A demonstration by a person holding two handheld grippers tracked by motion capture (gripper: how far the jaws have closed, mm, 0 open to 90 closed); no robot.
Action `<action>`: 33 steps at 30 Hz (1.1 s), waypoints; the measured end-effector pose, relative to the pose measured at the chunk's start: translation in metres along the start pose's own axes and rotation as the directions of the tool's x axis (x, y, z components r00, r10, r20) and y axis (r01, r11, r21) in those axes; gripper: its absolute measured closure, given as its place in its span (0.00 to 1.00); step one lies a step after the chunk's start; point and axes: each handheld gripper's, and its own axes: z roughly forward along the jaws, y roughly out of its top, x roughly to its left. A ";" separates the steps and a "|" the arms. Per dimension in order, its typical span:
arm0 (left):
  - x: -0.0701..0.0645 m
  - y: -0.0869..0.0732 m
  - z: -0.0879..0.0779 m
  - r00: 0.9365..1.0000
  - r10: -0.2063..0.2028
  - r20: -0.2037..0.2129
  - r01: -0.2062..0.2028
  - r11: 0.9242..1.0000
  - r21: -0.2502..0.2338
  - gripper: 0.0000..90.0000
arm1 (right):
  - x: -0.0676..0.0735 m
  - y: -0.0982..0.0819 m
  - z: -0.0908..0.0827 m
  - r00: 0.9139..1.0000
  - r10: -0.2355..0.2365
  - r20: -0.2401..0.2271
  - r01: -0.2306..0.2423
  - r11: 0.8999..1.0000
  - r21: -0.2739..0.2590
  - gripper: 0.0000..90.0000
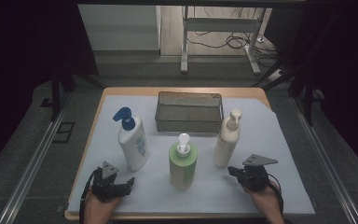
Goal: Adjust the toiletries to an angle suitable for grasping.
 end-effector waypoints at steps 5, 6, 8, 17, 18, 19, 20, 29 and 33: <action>0.000 0.000 0.000 1.000 -0.001 0.000 0.001 1.000 0.000 0.14 | 0.011 0.011 0.014 1.000 -0.002 0.005 0.003 1.000 -0.020 1.00; 0.000 0.000 0.000 1.000 -0.001 0.000 0.001 1.000 0.000 0.14 | 0.011 0.011 0.014 1.000 -0.002 0.005 0.003 1.000 -0.020 1.00; 0.000 0.000 0.000 1.000 -0.001 0.000 0.001 1.000 0.000 0.14 | 0.015 0.015 0.020 1.000 -0.001 0.008 0.002 1.000 -0.027 1.00; 0.000 0.000 0.000 1.000 -0.001 0.000 0.001 1.000 0.000 0.14 | 0.024 0.026 0.040 0.999 -0.012 0.051 0.013 1.000 -0.028 1.00; 0.000 0.000 0.000 1.000 -0.001 0.000 0.001 1.000 0.000 0.14 | 0.025 0.027 0.041 0.998 -0.020 0.057 0.021 0.999 -0.026 1.00; 0.000 0.000 0.000 1.000 -0.001 0.000 0.001 1.000 0.000 0.14 | 0.026 0.027 0.042 0.997 -0.029 0.065 0.030 0.999 -0.023 1.00; 0.000 0.000 0.000 1.000 -0.001 0.000 0.001 1.000 0.000 0.14 | 0.027 0.027 0.042 0.997 -0.035 0.073 0.037 0.999 -0.022 1.00; 0.000 0.000 0.000 1.000 -0.001 0.001 0.001 1.000 0.000 0.14 | 0.020 0.024 0.038 0.996 -0.029 0.083 0.030 0.999 -0.014 1.00; 0.000 0.000 0.000 1.000 0.000 0.001 0.000 1.000 0.001 0.14 | 0.014 0.021 0.034 0.996 -0.021 0.088 0.022 1.000 -0.012 1.00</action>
